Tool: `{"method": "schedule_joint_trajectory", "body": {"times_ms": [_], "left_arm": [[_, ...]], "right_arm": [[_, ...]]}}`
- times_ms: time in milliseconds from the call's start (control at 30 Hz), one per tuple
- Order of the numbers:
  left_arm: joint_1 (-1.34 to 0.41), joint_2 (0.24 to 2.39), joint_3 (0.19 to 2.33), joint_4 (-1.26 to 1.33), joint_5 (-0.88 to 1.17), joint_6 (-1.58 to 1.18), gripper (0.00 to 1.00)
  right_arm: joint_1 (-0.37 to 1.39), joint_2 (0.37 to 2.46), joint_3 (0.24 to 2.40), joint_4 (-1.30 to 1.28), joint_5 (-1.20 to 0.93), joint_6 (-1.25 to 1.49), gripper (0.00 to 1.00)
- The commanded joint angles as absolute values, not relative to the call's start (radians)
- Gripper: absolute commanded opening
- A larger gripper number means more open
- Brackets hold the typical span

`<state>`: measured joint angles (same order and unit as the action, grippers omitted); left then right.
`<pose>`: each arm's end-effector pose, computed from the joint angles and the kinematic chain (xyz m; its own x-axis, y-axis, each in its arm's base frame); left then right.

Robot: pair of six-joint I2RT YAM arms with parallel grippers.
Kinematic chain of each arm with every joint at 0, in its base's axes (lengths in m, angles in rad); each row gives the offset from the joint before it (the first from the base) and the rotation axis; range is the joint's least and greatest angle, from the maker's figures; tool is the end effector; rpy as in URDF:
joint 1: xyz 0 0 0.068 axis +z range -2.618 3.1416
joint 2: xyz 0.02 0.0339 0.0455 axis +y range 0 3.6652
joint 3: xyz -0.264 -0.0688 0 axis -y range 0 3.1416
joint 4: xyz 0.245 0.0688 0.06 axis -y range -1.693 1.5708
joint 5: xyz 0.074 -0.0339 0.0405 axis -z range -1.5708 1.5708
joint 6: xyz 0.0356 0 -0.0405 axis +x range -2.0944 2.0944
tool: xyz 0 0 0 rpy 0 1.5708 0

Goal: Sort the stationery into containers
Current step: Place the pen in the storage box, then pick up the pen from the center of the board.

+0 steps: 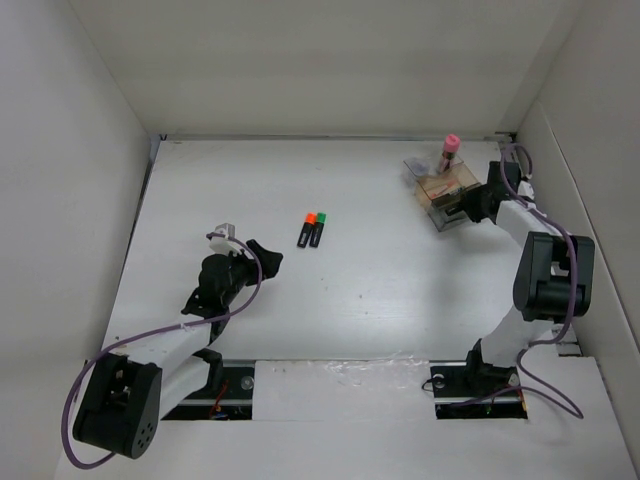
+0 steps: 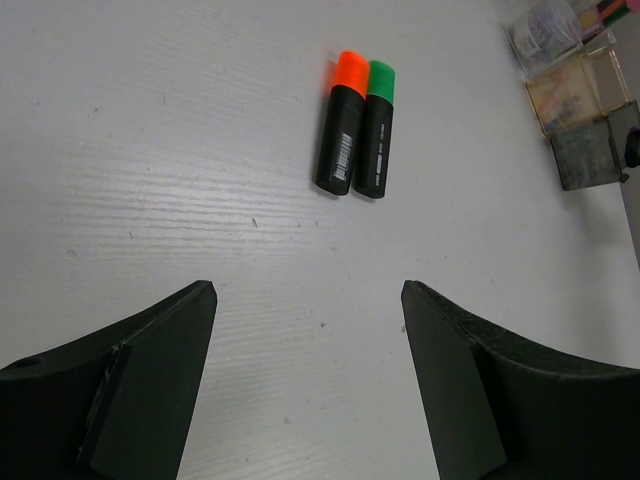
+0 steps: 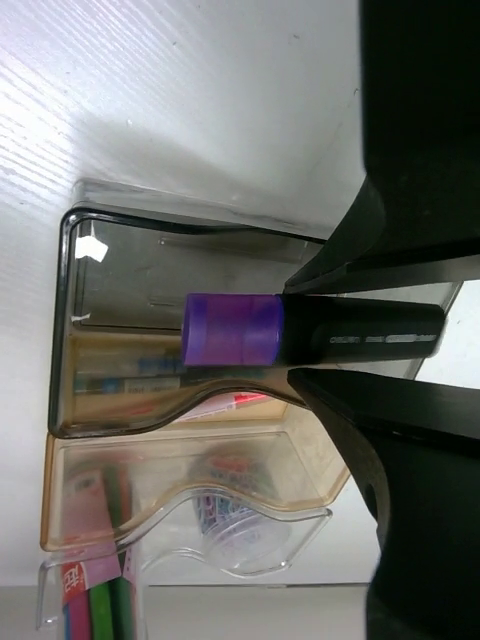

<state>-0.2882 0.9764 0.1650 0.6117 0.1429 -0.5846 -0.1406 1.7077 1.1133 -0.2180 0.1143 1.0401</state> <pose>0.1821 -0.0593 0.1742 -0.3877 -0.4548 -0.8018 0.2413 0.7894 -0.5645 0.3636 -0.0556 0.2081 -0.1767 0.8904 -0.4195 0.7297 0.4046 0.5513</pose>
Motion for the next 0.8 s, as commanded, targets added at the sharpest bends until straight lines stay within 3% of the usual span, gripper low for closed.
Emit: {"method": "schedule_joint_trajectory", "body": {"times_ms": [0, 67, 133, 367, 500, 533, 600, 767], "left_arm": [[-0.291, 0.976, 0.193, 0.669, 0.150, -0.588, 0.72], [-0.291, 0.976, 0.193, 0.669, 0.159, -0.588, 0.72], [-0.291, 0.976, 0.193, 0.669, 0.160, -0.588, 0.72], [-0.291, 0.976, 0.193, 0.669, 0.160, -0.588, 0.72], [-0.291, 0.966, 0.193, 0.669, 0.160, -0.588, 0.72], [-0.291, 0.966, 0.193, 0.669, 0.160, -0.588, 0.71], [-0.291, 0.966, 0.193, 0.669, 0.149, -0.588, 0.71], [-0.291, 0.957, 0.193, 0.669, 0.149, -0.588, 0.71]], "right_arm": [[-0.140, 1.654, 1.114, -0.158, 0.123, 1.058, 0.42], [-0.140, 1.618, 1.104, -0.158, 0.112, 1.058, 0.50], [-0.140, 1.570, 1.092, -0.158, 0.112, 1.046, 0.51], [-0.031, 1.485, 1.092, -0.146, 0.089, 0.990, 0.48], [0.171, 1.572, 1.167, -0.150, 0.057, 0.896, 0.30], [0.219, 1.603, 1.190, -0.164, 0.057, 0.882, 0.16], [0.344, 1.667, 1.257, -0.205, 0.095, 0.868, 0.00], [0.523, 1.870, 1.379, -0.244, 0.153, 0.859, 0.01]]}}
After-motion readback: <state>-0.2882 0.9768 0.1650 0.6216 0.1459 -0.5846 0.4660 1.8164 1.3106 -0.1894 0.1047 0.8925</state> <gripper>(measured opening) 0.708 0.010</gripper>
